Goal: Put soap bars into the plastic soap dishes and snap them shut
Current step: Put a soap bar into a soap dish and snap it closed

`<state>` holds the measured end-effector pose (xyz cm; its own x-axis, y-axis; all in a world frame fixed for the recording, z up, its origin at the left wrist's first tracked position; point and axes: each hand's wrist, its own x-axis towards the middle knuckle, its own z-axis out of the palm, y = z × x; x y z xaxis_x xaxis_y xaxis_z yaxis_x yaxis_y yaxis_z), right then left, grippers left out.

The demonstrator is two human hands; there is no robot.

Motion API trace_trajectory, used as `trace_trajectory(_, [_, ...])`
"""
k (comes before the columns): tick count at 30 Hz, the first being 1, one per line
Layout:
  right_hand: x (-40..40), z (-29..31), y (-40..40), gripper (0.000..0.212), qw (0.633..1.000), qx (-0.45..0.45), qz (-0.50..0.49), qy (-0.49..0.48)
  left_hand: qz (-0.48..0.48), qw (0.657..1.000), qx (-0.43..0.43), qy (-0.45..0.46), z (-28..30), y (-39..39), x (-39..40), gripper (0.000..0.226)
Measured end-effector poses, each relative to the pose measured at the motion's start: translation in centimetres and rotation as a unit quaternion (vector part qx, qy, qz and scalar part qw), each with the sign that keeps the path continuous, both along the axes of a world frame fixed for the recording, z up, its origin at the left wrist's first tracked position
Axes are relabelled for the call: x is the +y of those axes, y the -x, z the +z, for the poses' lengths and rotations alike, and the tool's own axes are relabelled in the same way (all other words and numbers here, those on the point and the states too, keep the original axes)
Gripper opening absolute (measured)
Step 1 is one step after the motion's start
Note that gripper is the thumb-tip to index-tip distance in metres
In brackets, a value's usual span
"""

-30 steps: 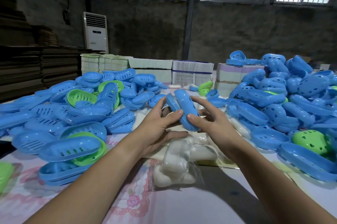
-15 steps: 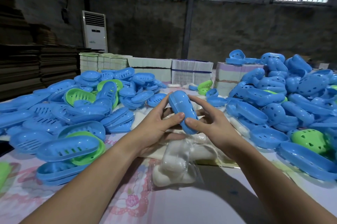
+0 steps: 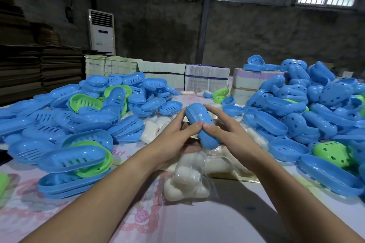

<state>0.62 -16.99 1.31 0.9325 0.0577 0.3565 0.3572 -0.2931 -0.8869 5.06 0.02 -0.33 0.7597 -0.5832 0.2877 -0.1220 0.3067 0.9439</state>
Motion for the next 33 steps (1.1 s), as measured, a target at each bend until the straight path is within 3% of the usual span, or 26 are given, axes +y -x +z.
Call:
trace_trajectory(3, [0.0,0.3,0.2,0.06,1.0,0.012,0.017,-0.013,-0.003,1.0,0.018,0.021,0.3,0.2,-0.1,0.034])
trace_trajectory(12, [0.3,0.2,0.2,0.055,1.0,0.001,0.015,-0.024,-0.026,0.998,0.056,0.014,0.6,-0.1,0.5,0.053])
trace_trajectory(19, [0.1,-0.3,-0.2,0.054,1.0,0.005,0.002,-0.017,-0.038,0.998,0.054,-0.013,0.5,-0.4,0.9,0.032])
trace_trajectory(24, [0.2,-0.3,-0.2,0.049,1.0,0.009,0.001,-0.021,-0.054,0.997,0.053,-0.035,0.5,-0.8,1.3,0.032])
trace_trajectory(33, [1.0,-0.5,-0.5,0.047,0.997,-0.006,-0.014,-0.076,0.018,0.998,0.049,0.022,0.4,-0.3,-0.2,0.042])
